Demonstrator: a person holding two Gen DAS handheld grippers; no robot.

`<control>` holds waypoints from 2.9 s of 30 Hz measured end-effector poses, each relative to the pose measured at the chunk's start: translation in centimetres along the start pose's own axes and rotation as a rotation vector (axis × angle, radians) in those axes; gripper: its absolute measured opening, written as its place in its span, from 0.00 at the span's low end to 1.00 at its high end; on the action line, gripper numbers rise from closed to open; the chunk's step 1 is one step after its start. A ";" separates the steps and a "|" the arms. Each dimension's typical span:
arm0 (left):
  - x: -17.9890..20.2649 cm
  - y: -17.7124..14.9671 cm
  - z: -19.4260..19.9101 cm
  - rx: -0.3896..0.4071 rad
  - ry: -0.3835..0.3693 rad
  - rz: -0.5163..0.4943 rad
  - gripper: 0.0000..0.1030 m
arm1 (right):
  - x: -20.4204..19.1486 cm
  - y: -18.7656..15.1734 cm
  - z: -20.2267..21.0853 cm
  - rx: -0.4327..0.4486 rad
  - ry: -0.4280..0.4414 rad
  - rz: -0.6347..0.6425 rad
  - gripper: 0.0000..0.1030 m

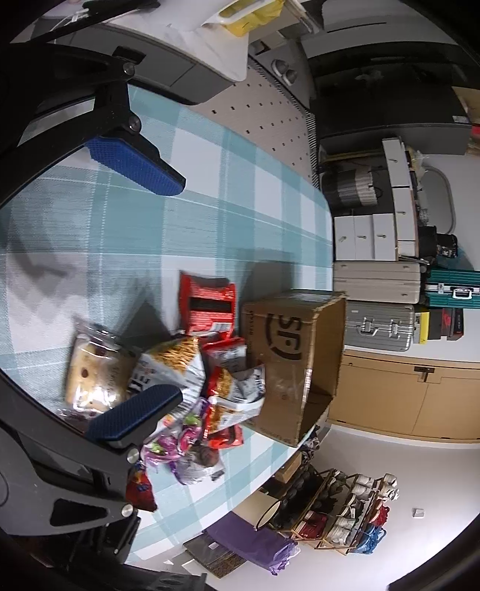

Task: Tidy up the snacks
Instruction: 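Grasp the packaged cream bread with the left gripper while the right holds the chip bag, then carry both snacks over the cardboard box and open both grippers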

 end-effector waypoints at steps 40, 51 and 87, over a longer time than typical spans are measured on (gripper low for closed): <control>7.5 -5.7 -6.6 -0.260 -0.143 -0.172 0.99 | 2.2 -0.8 3.6 0.069 -0.013 -0.048 0.34; 8.3 -5.8 -6.4 -0.246 -0.206 -0.238 0.63 | 2.6 -0.7 4.0 0.079 -0.017 -0.058 0.34; 4.7 1.0 3.8 -0.042 -0.266 -0.192 0.60 | -0.8 2.6 7.6 0.176 0.040 -0.025 0.33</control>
Point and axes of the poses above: each gripper's, at about its wrist camera, not at the fingertips, and z roughly against the way its jaws point, x to its right, y to its top, the point moved 1 cm from there along -z, roughly the way its jaws point, and after that the axes turned 3 degrees about -z, right-handed, at the moved point
